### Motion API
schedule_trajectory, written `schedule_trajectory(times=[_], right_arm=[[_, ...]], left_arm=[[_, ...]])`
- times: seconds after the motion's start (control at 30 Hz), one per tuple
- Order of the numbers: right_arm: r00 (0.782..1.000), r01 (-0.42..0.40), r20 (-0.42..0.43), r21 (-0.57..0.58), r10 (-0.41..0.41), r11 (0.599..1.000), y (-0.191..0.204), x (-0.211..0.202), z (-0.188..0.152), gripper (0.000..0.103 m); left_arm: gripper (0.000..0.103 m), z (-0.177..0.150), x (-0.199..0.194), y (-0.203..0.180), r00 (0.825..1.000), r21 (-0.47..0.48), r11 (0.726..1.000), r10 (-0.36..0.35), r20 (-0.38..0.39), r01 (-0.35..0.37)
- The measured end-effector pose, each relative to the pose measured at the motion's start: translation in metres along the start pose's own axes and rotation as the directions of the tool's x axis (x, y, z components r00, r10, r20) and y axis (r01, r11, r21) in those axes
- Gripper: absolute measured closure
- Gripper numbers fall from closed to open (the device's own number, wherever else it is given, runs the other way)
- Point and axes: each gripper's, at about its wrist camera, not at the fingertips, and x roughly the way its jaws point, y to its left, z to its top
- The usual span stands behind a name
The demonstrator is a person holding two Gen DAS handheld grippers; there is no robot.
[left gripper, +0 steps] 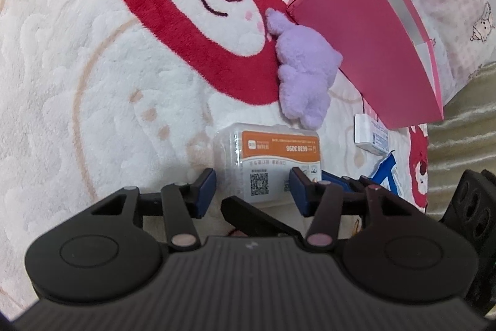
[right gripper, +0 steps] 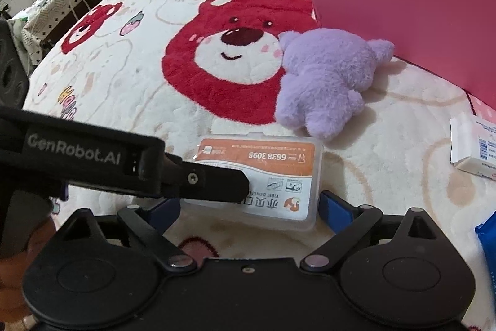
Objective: Organize objects
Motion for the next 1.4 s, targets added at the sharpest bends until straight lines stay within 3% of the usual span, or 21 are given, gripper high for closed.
schedule_trajectory(times=[0.37,0.97,1.1,1.23,1.4], right_arm=[[0.999,0.024,0.034,-0.035,-0.023,0.999,0.010,-0.014,-0.006,0.006],[0.994,0.062,0.086,-0.007,-0.061,0.998,0.014,-0.097,-0.025,0.006],[0.995,0.077,0.061,0.010,-0.077,0.997,0.011,-0.110,-0.026,0.006],[0.989,0.114,0.093,0.012,-0.114,0.993,0.004,-0.125,-0.030,0.006],[0.983,0.140,0.115,0.016,-0.141,0.990,-0.004,-0.145,-0.027,0.006]], left_arm=[[0.051,-0.009,-0.015,-0.023,0.999,0.053,0.998,0.039,-0.008,-0.038],[0.051,-0.044,-0.056,-0.089,1.000,0.176,0.984,0.014,-0.002,-0.013],[0.050,-0.053,-0.056,-0.101,1.000,0.132,0.991,-0.003,0.020,0.000],[0.051,-0.056,-0.054,-0.104,0.997,0.039,0.997,-0.070,0.027,0.069],[0.052,-0.054,-0.057,-0.121,0.995,0.042,0.994,-0.099,0.020,0.099]])
